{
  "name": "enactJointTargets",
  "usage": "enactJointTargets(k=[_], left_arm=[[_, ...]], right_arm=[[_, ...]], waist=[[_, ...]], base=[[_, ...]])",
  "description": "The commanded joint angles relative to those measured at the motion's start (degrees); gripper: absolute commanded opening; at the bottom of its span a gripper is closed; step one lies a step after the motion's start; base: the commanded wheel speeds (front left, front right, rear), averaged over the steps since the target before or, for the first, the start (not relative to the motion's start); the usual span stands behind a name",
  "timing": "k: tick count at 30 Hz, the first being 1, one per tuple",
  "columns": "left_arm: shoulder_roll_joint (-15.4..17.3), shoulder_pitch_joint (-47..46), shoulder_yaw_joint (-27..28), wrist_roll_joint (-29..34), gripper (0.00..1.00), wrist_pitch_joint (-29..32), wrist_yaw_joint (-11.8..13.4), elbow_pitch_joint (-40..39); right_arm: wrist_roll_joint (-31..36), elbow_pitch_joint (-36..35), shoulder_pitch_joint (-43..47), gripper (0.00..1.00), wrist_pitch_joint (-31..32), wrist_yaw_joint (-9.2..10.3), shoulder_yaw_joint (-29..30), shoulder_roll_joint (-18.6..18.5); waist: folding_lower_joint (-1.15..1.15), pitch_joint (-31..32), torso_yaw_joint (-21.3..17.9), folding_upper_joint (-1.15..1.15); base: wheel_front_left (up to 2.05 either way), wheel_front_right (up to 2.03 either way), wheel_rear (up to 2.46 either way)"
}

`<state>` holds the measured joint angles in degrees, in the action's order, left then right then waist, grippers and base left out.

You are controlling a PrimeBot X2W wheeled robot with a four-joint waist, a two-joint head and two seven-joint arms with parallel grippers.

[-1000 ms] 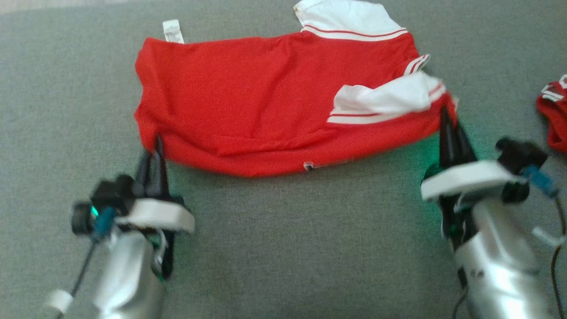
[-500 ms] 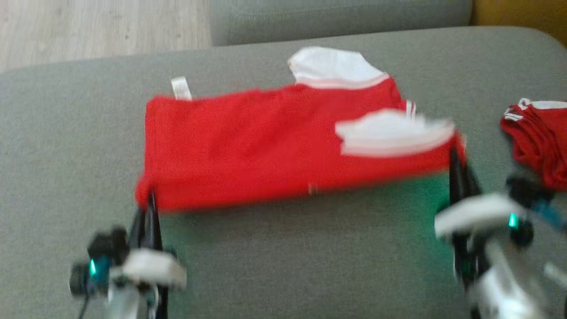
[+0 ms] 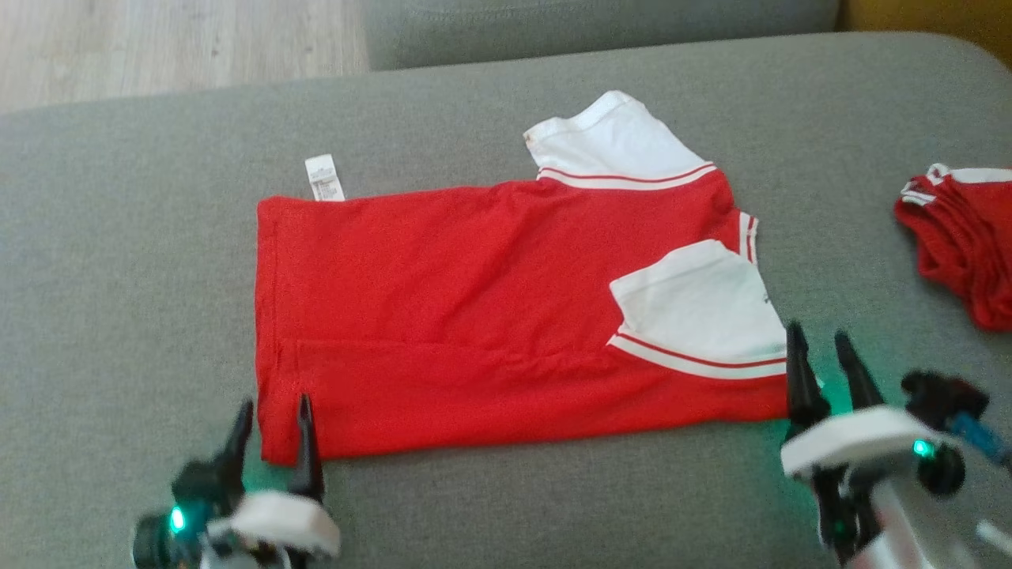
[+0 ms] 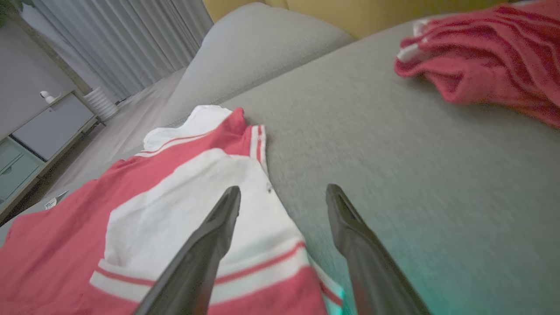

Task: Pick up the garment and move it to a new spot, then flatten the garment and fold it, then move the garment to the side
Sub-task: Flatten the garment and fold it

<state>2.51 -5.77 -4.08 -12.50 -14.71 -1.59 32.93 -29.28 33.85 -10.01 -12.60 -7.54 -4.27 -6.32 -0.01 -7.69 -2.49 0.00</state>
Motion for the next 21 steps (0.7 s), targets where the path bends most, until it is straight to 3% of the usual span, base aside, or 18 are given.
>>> enactJointTargets(k=[1,7,12,16,21], left_arm=[[2.0,-5.5,1.4,0.8,1.0,-0.3,-0.4,-1.1],[9.3,-21.8,-2.1,1.7,1.0,8.6,-4.9,1.4],[13.2,-31.7,-4.9,-1.7,1.0,16.0,-5.8,2.7],[16.3,-37.7,-10.7,-7.3,1.0,21.0,-5.9,4.1],[19.0,-40.7,-15.3,-13.0,1.0,22.5,-5.9,6.4]], right_arm=[[1.8,-2.5,-4.4,1.0,-0.4,0.05,-1.2,-1.0],[5.6,-4.5,-12.5,1.0,2.6,0.05,-3.5,-1.9],[6.8,-4.5,-18.2,1.0,4.8,0.05,-6.1,-2.3],[7.8,-3.6,-23.8,1.0,6.2,0.05,-9.6,-2.9],[7.6,-2.5,-28.5,1.0,6.0,0.05,-12.1,-3.0]], waist=[[0.01,-1.3,0.4,0.0],[0.01,-6.0,1.2,0.0],[0.01,-10.0,1.1,0.0],[0.01,-13.0,1.0,0.0],[0.01,-15.5,0.8,0.0]], base=[[0.0,0.0,0.0],[0.0,0.0,0.0],[0.0,0.0,0.0],[0.0,0.0,0.0],[0.0,0.0,0.0]])
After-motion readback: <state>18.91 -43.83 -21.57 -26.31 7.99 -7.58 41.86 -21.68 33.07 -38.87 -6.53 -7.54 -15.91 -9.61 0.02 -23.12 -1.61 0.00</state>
